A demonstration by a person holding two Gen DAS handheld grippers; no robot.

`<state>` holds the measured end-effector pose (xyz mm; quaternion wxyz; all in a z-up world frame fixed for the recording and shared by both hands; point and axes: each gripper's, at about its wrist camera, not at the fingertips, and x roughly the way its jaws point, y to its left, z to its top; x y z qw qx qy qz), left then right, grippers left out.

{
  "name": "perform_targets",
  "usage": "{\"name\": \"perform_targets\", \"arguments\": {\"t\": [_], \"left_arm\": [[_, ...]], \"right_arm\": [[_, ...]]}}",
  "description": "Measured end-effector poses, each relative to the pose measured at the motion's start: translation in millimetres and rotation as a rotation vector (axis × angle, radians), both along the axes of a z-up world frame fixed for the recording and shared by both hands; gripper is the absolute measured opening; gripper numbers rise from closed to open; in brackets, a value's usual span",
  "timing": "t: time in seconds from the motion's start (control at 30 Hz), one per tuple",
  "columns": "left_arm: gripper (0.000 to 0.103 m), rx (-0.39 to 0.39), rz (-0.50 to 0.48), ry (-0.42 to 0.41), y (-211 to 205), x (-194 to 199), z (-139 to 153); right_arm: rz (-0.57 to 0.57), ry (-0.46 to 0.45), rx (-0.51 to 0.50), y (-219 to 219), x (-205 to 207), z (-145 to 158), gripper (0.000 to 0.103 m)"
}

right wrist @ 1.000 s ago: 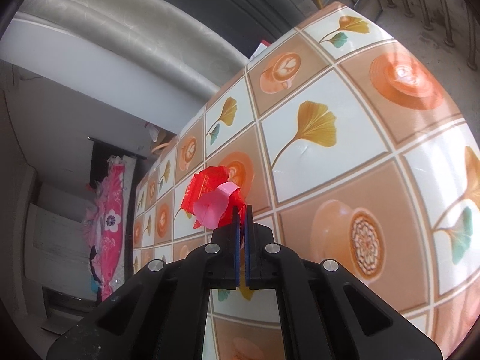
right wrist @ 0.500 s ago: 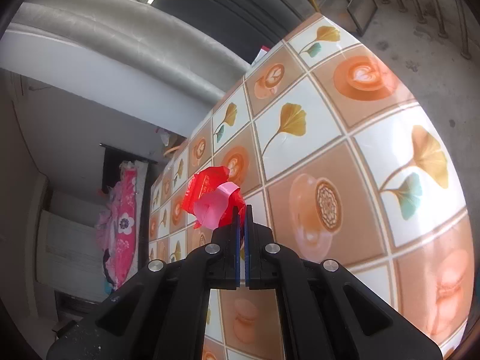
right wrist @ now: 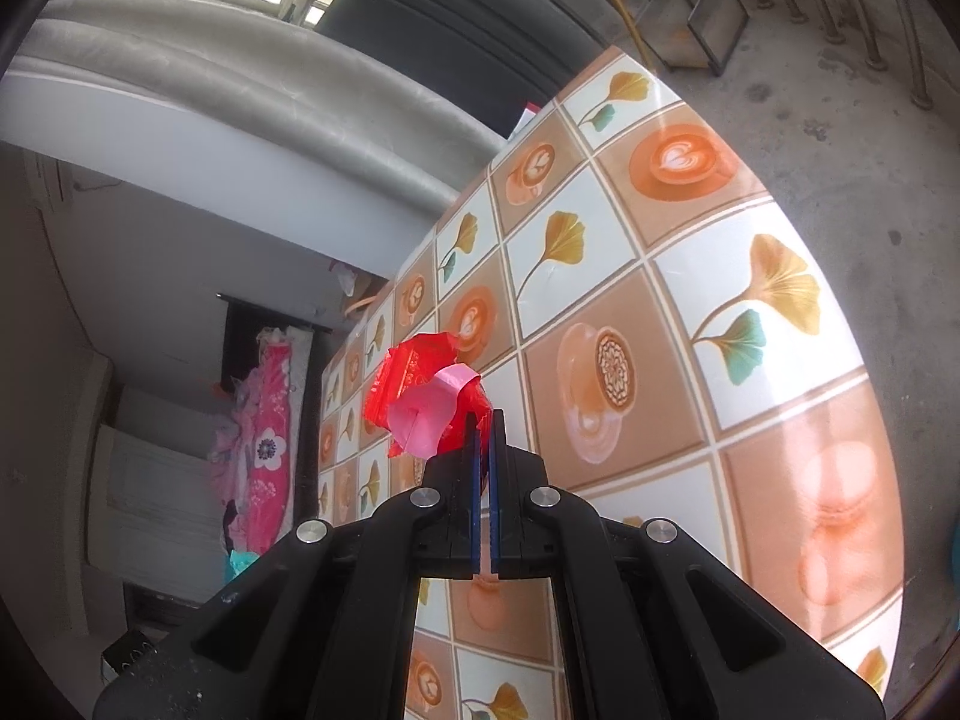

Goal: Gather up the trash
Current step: 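Carry teal and red bags to the blue wastebasket and open both tools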

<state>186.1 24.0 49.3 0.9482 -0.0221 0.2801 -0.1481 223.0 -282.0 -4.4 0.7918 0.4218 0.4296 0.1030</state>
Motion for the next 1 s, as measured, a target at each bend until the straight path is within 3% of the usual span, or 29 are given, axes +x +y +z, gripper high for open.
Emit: {"name": "perform_targets", "arguments": {"t": [0.7,1.0], "left_arm": [[0.039,0.072,-0.072,-0.093,-56.3,-50.5,34.7],[0.039,0.068,-0.150,-0.093,-89.8,-73.1,46.9]], "right_arm": [[-0.035,-0.049,0.075,-49.3,-55.8,7.3,0.000],[-0.098,-0.056,0.105,-92.6,-106.4,8.9,0.000]]}}
